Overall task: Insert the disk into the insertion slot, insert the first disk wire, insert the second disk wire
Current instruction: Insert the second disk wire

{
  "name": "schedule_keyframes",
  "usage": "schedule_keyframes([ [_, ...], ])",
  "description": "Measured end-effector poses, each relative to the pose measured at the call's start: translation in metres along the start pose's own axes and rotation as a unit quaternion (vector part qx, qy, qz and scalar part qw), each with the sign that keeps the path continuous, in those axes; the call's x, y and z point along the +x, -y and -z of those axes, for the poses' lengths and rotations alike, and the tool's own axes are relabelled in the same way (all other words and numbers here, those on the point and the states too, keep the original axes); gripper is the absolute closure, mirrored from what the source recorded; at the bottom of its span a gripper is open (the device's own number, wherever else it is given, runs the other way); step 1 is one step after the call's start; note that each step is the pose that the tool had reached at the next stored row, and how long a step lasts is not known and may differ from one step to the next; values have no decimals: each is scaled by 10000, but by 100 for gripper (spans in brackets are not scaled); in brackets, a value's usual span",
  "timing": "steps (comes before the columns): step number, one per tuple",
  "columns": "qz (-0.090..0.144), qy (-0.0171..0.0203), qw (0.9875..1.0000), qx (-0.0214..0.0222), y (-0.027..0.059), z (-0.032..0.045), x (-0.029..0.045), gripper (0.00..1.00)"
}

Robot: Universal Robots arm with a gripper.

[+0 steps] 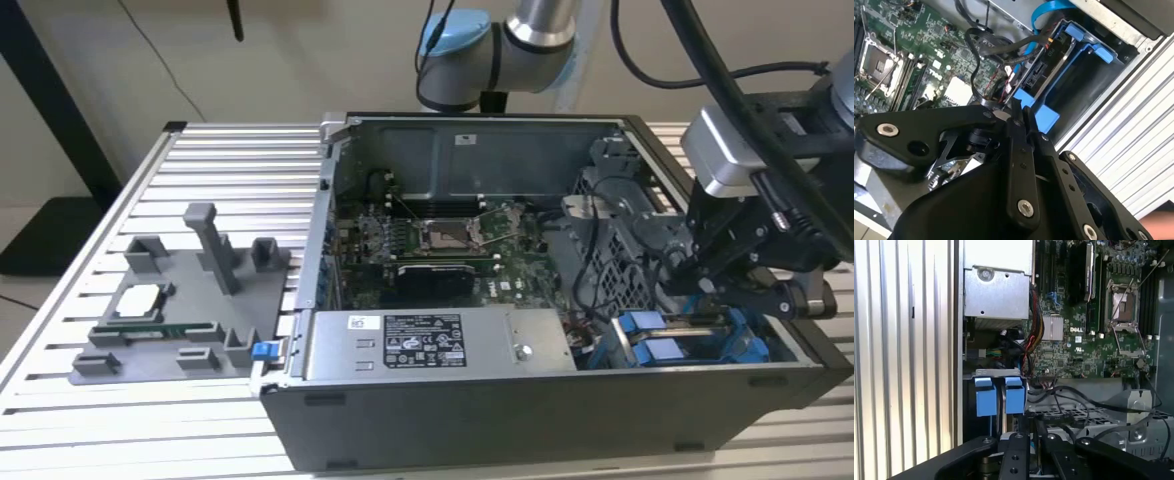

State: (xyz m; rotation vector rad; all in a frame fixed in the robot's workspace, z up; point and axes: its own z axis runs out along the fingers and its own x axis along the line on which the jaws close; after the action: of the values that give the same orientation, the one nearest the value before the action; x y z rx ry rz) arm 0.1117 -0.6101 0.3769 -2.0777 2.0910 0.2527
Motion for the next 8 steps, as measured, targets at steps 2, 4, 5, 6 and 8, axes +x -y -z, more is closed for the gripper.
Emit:
schedule_keyframes([
  [2,27,-27,9999,104,-2,-9,2,100],
  [4,50,-49,9998,196,-6,-19,4,100],
  [5,54,-51,9998,208,-5,-21,5,100],
  [6,54,-51,9998,208,-6,-20,5,100],
  [8,55,-67,9997,209,-6,-22,0,100],
])
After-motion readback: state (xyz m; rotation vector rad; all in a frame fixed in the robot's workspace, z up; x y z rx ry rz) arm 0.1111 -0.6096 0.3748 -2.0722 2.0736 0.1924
